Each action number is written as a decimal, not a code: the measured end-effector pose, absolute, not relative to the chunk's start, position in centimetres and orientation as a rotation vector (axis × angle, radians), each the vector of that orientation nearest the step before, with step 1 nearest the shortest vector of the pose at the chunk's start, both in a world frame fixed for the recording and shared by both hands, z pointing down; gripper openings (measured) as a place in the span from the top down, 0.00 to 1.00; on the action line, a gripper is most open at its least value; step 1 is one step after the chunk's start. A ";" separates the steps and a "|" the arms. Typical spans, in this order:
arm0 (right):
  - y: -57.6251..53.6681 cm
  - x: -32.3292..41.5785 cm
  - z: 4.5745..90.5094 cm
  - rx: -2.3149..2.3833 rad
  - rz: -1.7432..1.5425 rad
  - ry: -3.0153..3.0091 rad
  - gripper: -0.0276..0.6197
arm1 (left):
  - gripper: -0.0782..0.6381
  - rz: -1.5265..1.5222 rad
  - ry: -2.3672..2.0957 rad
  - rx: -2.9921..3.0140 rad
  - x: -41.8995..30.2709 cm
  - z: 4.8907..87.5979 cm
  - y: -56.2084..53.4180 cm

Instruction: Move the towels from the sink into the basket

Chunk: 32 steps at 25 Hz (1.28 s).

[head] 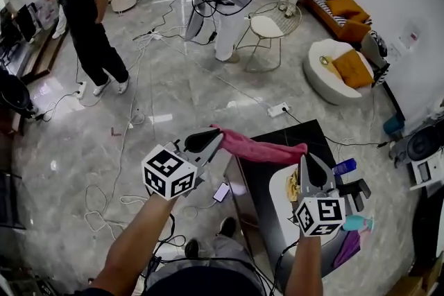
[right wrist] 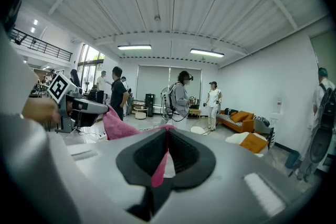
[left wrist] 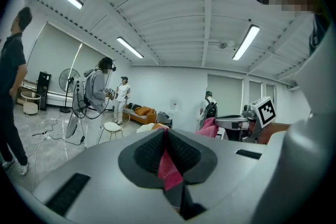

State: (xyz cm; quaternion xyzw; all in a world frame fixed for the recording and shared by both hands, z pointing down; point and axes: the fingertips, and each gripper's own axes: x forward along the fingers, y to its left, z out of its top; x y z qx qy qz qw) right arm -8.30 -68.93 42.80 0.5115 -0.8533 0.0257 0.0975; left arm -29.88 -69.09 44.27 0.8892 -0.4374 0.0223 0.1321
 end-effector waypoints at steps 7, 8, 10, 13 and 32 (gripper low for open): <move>-64.9 -8.5 39.6 1.547 0.016 -2.537 0.92 | 0.86 0.060 -1.255 2.668 -30.0 40.2 -65.2; -64.3 -8.5 39.2 1.555 0.007 -2.536 0.92 | 0.86 0.057 -1.250 2.680 -30.0 39.7 -64.7; -62.8 -8.4 38.5 1.573 -0.006 -2.531 0.92 | 0.86 0.051 -1.236 2.700 -29.9 38.9 -63.3; -60.2 -8.4 37.2 1.607 -0.037 -2.515 0.92 | 0.86 0.035 -1.205 2.734 -29.8 37.7 -61.2; -44.5 1.1 31.8 1.956 -0.157 -2.243 0.92 | 0.86 -0.042 -0.773 2.981 -18.9 32.8 -52.1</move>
